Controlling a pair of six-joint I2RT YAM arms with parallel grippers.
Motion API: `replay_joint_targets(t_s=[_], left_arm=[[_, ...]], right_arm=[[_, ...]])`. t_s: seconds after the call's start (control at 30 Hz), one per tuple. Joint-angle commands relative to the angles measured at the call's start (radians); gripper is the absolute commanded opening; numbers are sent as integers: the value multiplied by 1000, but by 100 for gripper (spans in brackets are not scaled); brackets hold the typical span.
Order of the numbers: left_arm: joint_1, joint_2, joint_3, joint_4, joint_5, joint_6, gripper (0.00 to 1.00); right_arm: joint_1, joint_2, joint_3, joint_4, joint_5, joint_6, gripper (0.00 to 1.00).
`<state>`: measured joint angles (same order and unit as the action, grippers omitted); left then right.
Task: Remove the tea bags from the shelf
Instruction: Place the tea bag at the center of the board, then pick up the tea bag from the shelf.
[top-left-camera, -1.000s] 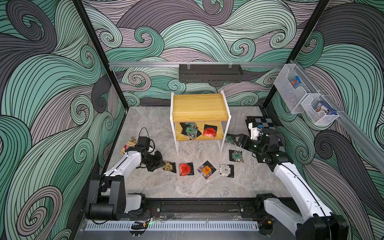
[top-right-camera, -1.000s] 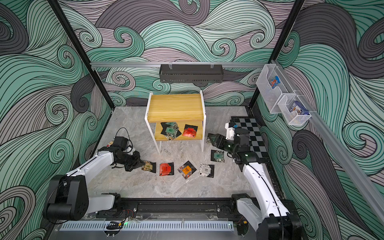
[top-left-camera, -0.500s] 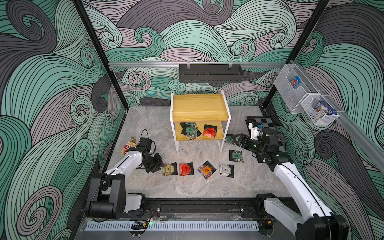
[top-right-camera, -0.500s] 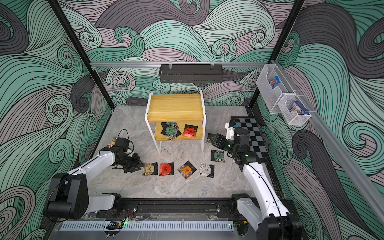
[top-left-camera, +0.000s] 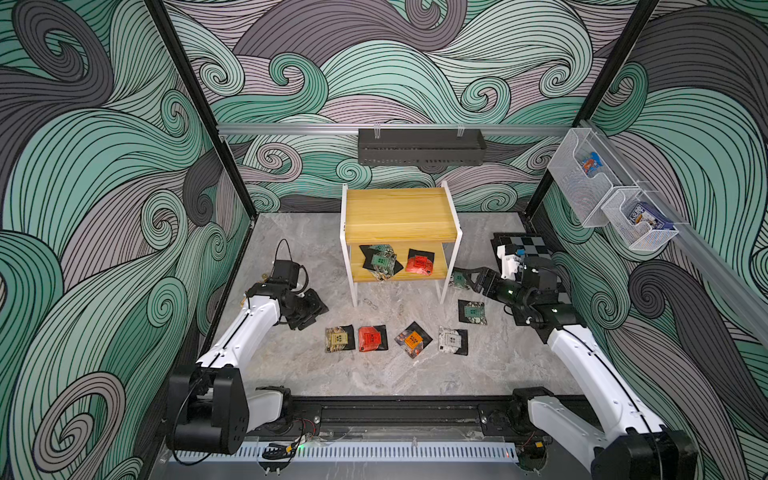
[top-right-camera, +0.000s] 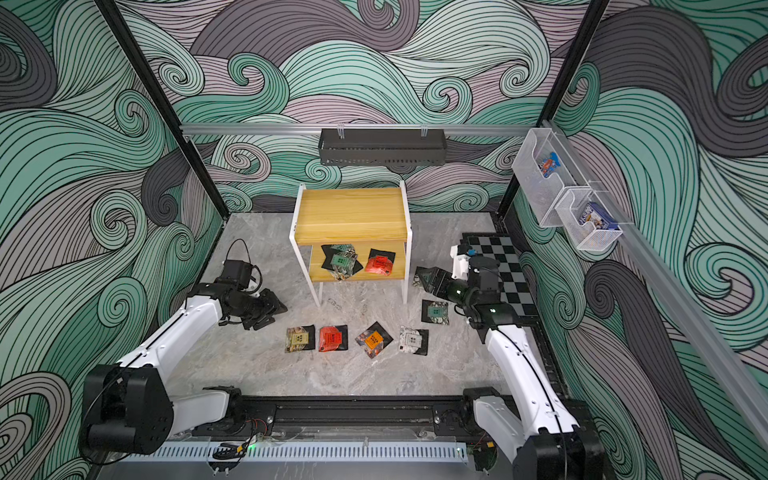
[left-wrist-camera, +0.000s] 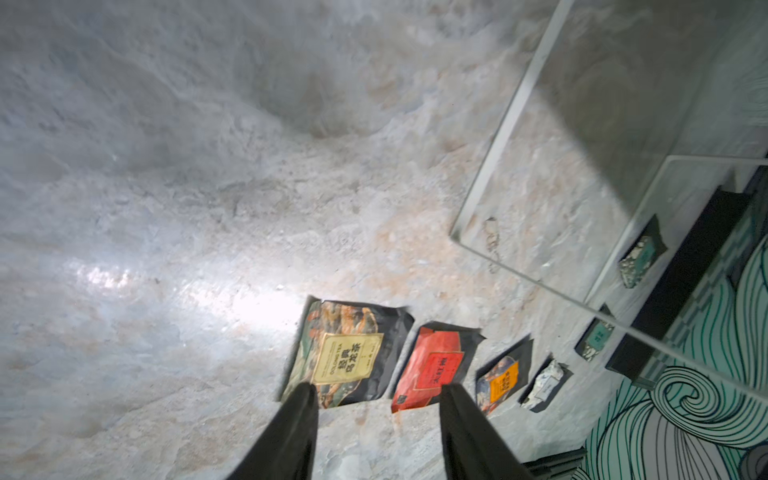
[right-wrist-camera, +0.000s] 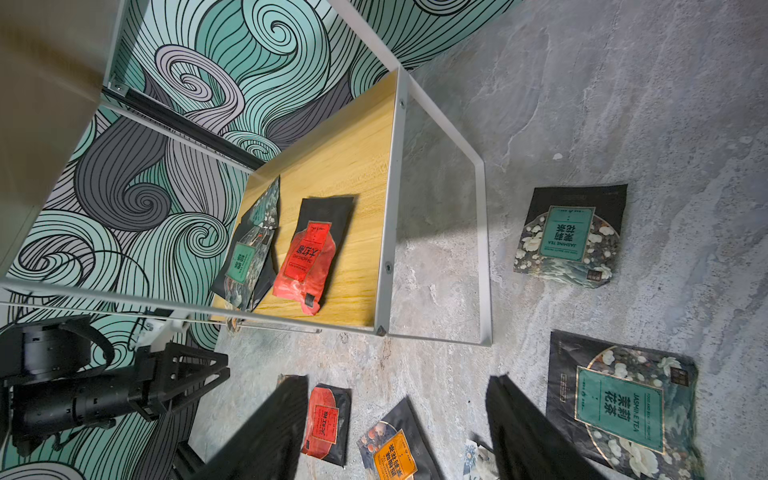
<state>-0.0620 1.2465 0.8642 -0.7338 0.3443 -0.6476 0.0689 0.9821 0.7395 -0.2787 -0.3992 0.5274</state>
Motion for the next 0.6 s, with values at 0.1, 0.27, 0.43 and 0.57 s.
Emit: replay_joint_targets(t_s=[0.1, 0.27, 0.43, 0.57], left_arm=[[20, 48, 144, 3, 56, 34, 56], [25, 87, 227, 26, 82, 35, 61], [33, 133, 280, 85, 170, 31, 62], [43, 171, 320, 150, 242, 9, 68]], right_arm=[[5, -3, 14, 15, -15, -4, 73], [5, -8, 15, 15, -21, -5, 74], [5, -10, 20, 14, -50, -16, 74], [5, -23, 20, 13, -65, -21, 73]])
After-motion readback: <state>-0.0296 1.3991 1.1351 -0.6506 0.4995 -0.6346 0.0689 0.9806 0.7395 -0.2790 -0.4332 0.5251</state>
